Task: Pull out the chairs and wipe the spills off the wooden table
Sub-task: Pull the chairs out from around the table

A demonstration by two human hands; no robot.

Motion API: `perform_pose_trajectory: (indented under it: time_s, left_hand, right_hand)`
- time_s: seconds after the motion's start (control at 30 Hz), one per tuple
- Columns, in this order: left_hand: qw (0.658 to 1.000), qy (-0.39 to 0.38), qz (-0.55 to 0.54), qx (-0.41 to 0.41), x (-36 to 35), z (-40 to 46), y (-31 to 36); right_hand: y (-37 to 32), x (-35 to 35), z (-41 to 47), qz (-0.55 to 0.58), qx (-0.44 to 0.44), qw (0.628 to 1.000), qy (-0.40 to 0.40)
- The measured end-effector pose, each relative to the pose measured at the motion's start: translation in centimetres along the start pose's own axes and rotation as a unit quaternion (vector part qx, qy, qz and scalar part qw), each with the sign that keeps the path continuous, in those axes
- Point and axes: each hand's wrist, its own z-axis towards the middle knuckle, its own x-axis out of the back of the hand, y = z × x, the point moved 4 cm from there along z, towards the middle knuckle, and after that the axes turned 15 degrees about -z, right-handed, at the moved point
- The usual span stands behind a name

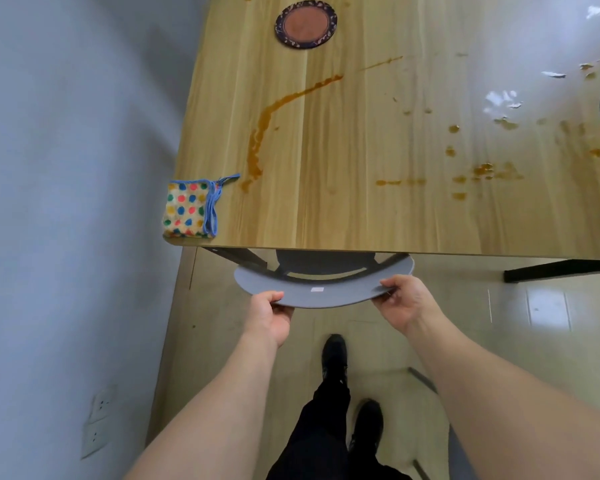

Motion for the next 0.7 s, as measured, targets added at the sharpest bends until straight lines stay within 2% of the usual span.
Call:
perform_pose_trajectory:
  time_s: [0.17, 0.37, 0.5, 0.7]
  left_hand:
    - [0.999, -0.008, 0.036, 0.014, -1.8, 1.8, 0.0]
    - [0.998, -0.001, 0.067, 0.017, -2.6, 2.2, 0.6]
    - [0.996, -0.002, 0.084, 0.019, -2.7, 1.6, 0.3]
    - [0.991, -0.031, 0.129, 0.001, -1.5, -1.6, -0.3]
  right_hand:
    - [-0.5, 0.3, 1.9, 0.052, -0.019, 0.998, 0.021]
    - [-0.3, -0.4, 1.9, 0.040, -0.044, 0.998, 0.036]
    - [-0.7, -0.4, 1.4, -0.011, -0.057, 0.997, 0.047]
    - [0.2, 0.5, -1.4, -0.080, -0.026, 0.996, 0.029]
